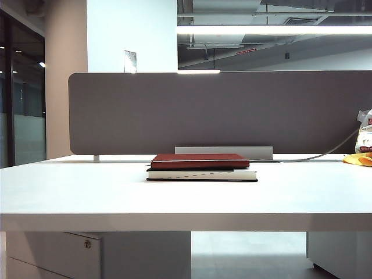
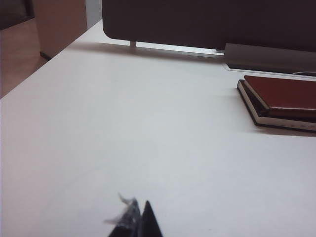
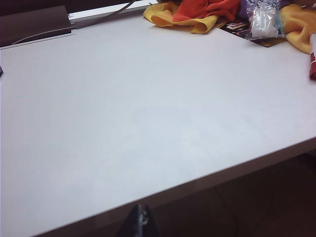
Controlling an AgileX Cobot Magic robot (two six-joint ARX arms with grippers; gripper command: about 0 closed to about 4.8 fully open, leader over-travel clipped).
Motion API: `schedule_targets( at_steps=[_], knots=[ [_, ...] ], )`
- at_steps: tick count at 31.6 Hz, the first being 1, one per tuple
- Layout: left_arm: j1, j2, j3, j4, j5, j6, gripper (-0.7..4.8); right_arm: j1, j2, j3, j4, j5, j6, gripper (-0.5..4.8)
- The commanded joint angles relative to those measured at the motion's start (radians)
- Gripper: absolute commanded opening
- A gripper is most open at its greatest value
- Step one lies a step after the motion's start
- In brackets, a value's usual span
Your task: Pick up the red book and place it on top of the black book.
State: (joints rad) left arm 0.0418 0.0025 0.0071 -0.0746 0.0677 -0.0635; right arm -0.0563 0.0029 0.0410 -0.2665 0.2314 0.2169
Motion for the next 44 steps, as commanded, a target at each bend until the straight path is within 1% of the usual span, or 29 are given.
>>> schedule_targets(
  at_steps=[1,16,18,20,23,25,28,31,36,41,44],
  knots=[
    [0.000,0.001,0.000,0.005,0.000,0.004,0.13,0.006,0.000,0.001,0.009,-0.002,-0.002,-0.01],
    [0.000,0.001,0.000,0.005,0.000,0.004,0.13,0.006,0.000,0.001,0.010,-0.002,-0.002,-0.01],
    [0.000,0.001,0.000,0.005,0.000,0.004,0.13,0.006,0.000,0.001,0.011,-0.004,0.015,-0.01],
    [0.000,0.001,0.000,0.005,0.000,0.004,0.13,0.009,0.000,-0.002,0.023,-0.023,0.052,-0.01],
    [0.000,0.001,0.000,0.005,0.000,0.004,0.13,0.035,0.000,-0.018,0.105,-0.083,0.048,-0.01],
    [0.000,0.001,0.000,0.005,0.000,0.004,0.13,0.062,0.000,-0.034,0.174,-0.124,0.020,-0.01],
    [0.000,0.001,0.000,0.005,0.000,0.004,0.13,0.105,0.000,-0.036,0.201,-0.154,-0.042,-0.01],
    [0.000,0.001,0.000,0.005,0.000,0.004,0.13,0.124,0.000,-0.036,0.192,-0.153,-0.070,-0.01],
    [0.000,0.001,0.000,0.005,0.000,0.004,0.13,0.126,0.000,-0.036,0.148,-0.151,-0.087,-0.01],
    [0.000,0.001,0.000,0.005,0.000,0.004,0.13,0.126,0.000,-0.036,0.128,-0.111,-0.090,-0.01],
    [0.000,0.001,0.000,0.005,0.000,0.004,0.13,0.127,0.000,-0.036,0.129,-0.110,-0.094,-0.01]
  ],
)
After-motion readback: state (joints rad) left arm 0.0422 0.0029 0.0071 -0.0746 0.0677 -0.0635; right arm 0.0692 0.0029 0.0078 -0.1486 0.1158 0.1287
